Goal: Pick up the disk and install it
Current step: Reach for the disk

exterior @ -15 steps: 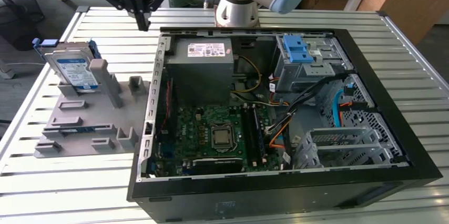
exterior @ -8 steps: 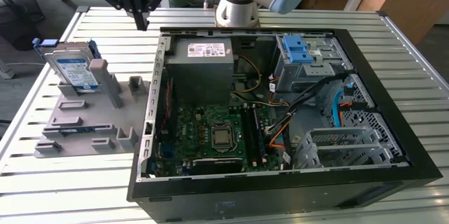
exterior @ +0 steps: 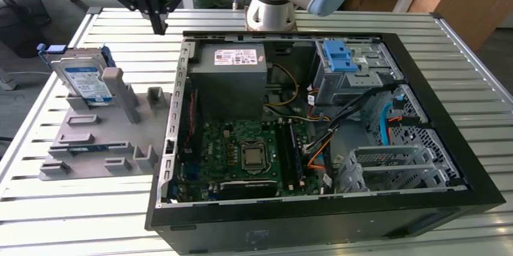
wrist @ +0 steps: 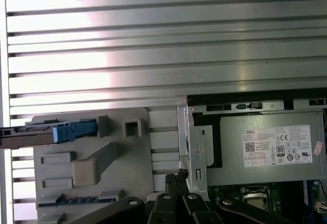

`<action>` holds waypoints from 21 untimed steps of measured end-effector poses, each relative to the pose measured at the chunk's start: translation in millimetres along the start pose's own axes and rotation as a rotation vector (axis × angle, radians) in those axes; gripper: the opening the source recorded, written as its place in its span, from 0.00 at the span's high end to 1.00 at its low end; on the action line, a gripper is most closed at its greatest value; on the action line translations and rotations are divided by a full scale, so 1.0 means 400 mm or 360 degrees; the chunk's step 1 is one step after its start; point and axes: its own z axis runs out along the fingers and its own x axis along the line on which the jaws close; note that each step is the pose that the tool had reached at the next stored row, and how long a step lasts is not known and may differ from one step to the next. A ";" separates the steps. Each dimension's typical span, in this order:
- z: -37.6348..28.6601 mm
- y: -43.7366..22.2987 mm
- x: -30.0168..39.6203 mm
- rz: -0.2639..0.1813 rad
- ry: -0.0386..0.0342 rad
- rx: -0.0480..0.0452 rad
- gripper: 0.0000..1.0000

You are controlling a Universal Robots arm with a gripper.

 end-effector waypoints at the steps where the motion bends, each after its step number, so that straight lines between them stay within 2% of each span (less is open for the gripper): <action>1: 0.000 0.000 0.001 0.0000 0.0000 0.0000 0.89; 21: 0.001 0.002 0.016 0.0000 0.0001 0.0000 0.89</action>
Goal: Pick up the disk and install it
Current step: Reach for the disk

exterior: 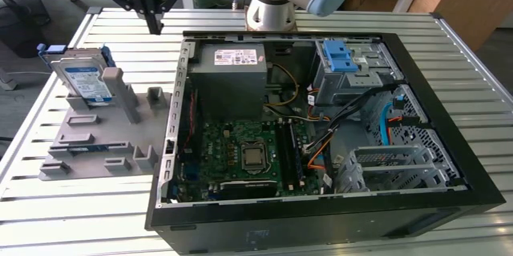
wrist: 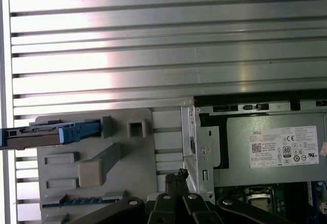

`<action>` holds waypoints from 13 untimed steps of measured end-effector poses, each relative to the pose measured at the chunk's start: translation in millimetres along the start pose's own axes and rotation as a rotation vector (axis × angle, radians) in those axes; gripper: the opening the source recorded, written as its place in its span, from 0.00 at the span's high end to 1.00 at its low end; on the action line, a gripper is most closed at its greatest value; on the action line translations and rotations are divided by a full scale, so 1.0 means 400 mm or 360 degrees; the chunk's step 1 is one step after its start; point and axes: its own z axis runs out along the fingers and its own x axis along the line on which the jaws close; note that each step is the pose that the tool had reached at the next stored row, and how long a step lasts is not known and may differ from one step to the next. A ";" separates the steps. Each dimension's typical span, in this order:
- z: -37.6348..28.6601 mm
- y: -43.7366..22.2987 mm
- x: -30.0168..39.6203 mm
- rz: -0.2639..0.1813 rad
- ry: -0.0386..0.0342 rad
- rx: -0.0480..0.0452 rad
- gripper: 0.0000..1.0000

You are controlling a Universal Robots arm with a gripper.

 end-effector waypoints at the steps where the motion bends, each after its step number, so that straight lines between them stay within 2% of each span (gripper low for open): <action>1: 0.000 0.000 0.001 0.0000 0.0000 0.0000 0.89; 13: 0.001 0.002 0.012 0.0000 0.0000 0.0000 0.89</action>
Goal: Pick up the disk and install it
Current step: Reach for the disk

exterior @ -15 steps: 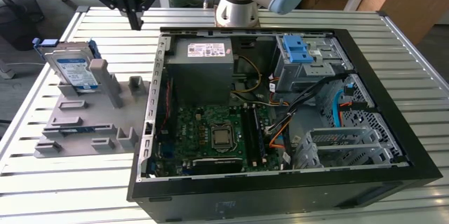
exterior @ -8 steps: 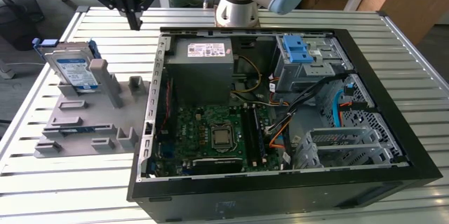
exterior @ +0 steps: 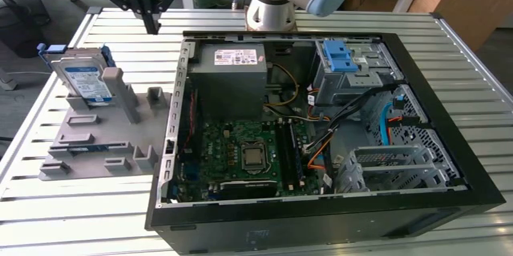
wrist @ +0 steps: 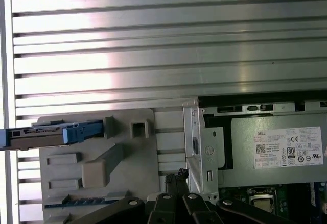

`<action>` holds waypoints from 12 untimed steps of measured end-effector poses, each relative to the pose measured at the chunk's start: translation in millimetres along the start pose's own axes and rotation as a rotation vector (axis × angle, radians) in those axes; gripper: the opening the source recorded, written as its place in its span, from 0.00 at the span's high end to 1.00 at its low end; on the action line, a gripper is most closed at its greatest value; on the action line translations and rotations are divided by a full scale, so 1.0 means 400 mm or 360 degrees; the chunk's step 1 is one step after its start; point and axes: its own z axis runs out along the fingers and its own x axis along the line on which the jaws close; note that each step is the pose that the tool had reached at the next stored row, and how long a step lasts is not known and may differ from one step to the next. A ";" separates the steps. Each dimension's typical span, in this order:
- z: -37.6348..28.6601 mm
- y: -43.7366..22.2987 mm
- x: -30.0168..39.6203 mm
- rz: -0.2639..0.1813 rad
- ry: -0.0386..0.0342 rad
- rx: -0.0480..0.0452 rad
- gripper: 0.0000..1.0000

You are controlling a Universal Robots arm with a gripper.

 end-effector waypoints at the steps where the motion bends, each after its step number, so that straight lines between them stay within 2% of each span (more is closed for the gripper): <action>1: 0.000 0.001 0.001 0.0000 0.0000 0.0000 0.89; 12: 0.001 0.003 0.015 0.0000 0.0000 0.0000 0.89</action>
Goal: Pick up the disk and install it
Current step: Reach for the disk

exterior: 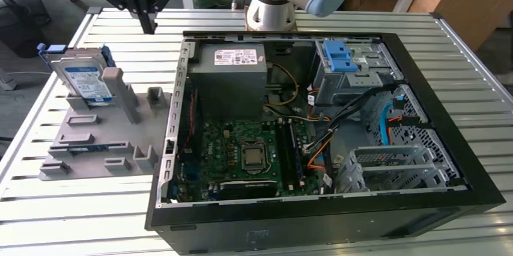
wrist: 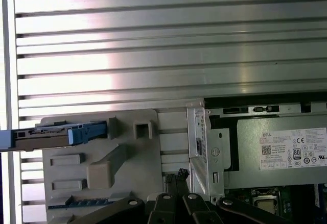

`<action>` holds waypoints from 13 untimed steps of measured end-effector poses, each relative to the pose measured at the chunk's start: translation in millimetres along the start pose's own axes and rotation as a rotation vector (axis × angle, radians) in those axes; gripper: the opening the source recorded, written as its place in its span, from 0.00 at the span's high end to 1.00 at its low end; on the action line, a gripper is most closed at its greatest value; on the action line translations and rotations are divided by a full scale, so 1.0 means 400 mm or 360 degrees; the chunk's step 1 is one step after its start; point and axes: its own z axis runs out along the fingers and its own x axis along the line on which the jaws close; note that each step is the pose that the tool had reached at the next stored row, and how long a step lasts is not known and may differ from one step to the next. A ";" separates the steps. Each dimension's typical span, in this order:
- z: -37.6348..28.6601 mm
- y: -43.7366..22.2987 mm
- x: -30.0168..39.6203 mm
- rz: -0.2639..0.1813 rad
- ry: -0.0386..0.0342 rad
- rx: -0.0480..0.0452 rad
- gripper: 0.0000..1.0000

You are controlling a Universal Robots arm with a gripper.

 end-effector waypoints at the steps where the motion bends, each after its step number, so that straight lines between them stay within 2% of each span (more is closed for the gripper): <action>1: 0.000 0.000 0.001 0.0000 0.0000 0.0000 0.89; 13: 0.002 0.002 0.013 0.0000 0.0002 0.0000 0.89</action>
